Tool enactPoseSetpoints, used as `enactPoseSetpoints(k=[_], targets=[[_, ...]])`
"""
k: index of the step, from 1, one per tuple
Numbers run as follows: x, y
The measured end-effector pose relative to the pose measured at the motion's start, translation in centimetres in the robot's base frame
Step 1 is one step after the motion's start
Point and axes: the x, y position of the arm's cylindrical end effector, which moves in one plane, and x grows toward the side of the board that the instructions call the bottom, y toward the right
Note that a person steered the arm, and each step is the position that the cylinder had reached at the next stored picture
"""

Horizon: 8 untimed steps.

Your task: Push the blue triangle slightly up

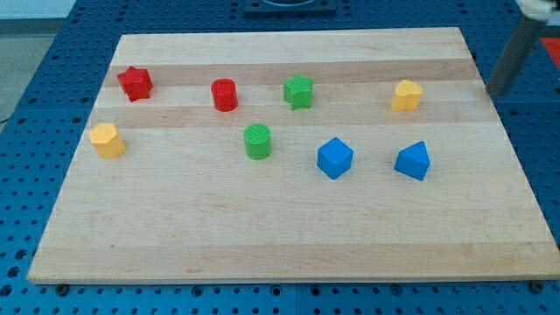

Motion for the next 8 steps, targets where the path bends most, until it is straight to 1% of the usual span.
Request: enactPoseSetpoints(k=[2, 3, 4, 5, 6, 7, 8], targets=[[4.1, -0.9], [9.3, -2.5], [11.9, -7.3], [11.9, -13.0], [8.6, -14.7], [4.4, -15.0], [4.6, -15.4]])
